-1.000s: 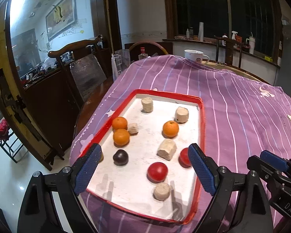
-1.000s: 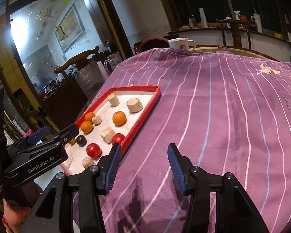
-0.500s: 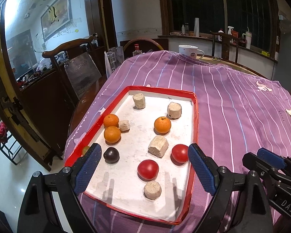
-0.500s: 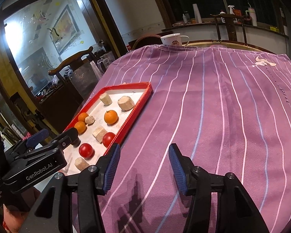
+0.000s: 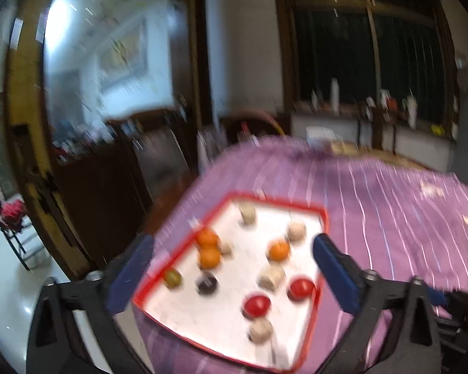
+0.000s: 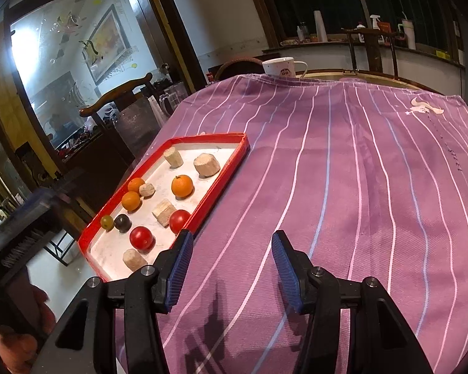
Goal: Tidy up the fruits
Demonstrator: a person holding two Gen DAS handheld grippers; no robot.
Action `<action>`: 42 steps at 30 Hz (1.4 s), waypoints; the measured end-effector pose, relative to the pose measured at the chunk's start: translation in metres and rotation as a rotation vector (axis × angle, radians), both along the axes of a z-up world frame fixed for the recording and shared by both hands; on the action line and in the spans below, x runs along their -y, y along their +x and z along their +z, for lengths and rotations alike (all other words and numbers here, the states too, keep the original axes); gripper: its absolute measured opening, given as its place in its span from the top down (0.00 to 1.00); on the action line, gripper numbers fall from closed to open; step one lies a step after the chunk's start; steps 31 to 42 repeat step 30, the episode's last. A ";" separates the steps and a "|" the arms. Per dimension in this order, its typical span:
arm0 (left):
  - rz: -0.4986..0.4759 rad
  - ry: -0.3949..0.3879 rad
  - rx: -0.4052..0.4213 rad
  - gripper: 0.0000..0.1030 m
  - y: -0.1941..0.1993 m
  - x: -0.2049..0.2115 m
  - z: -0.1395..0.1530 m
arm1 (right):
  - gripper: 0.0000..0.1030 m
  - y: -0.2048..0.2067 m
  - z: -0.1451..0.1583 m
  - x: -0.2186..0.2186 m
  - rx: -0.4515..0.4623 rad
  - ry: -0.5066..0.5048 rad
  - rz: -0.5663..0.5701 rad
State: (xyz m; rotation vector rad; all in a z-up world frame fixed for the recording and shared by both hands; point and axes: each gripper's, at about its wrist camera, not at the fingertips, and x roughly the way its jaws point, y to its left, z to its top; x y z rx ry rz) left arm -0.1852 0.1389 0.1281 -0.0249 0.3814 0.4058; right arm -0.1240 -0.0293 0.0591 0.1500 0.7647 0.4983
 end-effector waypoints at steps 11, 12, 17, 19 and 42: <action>0.037 -0.053 0.227 0.00 -0.047 -0.010 0.021 | 0.44 -0.017 0.012 -0.008 0.061 -0.029 0.020; 0.042 -0.059 0.228 0.00 -0.048 -0.011 0.021 | 0.44 -0.019 0.013 -0.009 0.069 -0.037 0.024; -0.001 -0.108 0.206 0.00 -0.046 -0.017 0.018 | 0.43 -0.027 0.015 -0.019 0.104 -0.072 0.049; -0.022 -0.123 0.169 0.00 -0.040 -0.018 0.013 | 0.43 -0.028 0.015 -0.023 0.108 -0.082 0.059; -0.069 -0.177 0.020 0.00 -0.016 -0.019 -0.006 | 0.42 -0.018 0.002 -0.027 0.063 -0.092 0.082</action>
